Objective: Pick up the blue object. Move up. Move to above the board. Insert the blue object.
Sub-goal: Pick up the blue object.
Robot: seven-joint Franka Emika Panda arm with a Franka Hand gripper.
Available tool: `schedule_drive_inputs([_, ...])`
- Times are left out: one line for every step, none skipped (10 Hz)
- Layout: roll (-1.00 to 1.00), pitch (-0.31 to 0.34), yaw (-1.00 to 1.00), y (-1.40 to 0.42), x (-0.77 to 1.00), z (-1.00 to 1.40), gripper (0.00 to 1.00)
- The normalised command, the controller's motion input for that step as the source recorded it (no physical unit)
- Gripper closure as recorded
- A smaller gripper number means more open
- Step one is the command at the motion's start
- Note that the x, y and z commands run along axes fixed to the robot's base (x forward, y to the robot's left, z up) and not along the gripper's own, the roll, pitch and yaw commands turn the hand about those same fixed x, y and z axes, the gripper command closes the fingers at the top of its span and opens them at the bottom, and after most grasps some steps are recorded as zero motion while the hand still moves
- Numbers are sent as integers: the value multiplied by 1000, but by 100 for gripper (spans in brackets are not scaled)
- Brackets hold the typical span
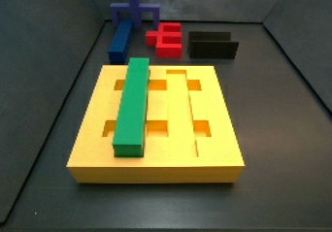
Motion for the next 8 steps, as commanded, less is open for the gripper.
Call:
schedule_drive_inputs([-94,-87,20,-97,-231,-509,0])
schedule_drive_inputs([-90,-156,14,-40,-563,-711,0])
schedule_drive_inputs([-53,-204,29,0,-740,-711,0])
schedule_drive_inputs([-26,-233,0,0,-740,-746,0])
schedule_drive_inputs([0,-256,0,0,-814,-754,0])
schedule_drive_inputs([33,-254,0,0,-809,-766,0])
schedule_drive_inputs([87,-300,0,0,-829,-669,0])
schedule_drive_inputs([44,-316,57,0,-640,-514,0])
